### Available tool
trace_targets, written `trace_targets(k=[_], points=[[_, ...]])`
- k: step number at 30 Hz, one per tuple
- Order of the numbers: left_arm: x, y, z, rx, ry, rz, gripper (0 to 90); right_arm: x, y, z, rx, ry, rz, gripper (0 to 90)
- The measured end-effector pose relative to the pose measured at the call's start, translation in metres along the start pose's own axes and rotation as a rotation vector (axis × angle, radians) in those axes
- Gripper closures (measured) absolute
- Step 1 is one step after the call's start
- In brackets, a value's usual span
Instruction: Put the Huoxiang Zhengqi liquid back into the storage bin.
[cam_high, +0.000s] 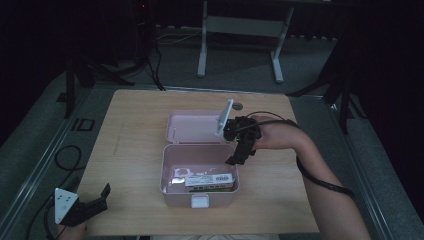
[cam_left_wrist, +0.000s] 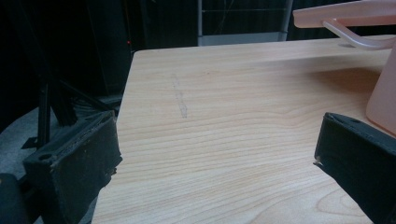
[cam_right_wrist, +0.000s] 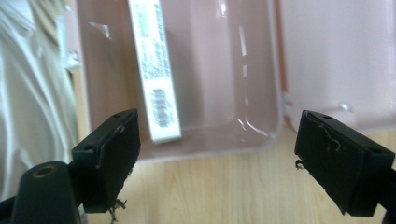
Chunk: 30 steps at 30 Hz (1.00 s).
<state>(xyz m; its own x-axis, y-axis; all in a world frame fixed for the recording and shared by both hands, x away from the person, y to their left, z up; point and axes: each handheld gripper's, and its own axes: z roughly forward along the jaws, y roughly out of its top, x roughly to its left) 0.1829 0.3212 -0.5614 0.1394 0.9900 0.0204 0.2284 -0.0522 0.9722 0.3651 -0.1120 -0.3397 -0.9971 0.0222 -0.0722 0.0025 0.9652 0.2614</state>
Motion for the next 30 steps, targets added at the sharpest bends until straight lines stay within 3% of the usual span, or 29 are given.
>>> trace_targets(k=[4,8,18,30], points=[[0.0,0.0,0.0,0.003,-0.001,0.003,0.2,-0.008,-0.021,-0.002,-0.018,-0.037,0.032,13.8],[0.0,0.0,0.0,0.002,-0.003,0.001,0.2,-0.015,-0.039,0.003,-0.01,-0.04,0.071,13.9],[0.0,0.0,0.001,0.005,-0.003,0.001,0.2,-0.029,-0.086,0.028,-0.055,-0.036,0.18,13.9],[-0.001,0.0,0.001,0.005,-0.005,0.003,0.2,-0.042,-0.136,0.065,-0.149,-0.117,0.288,13.7]])
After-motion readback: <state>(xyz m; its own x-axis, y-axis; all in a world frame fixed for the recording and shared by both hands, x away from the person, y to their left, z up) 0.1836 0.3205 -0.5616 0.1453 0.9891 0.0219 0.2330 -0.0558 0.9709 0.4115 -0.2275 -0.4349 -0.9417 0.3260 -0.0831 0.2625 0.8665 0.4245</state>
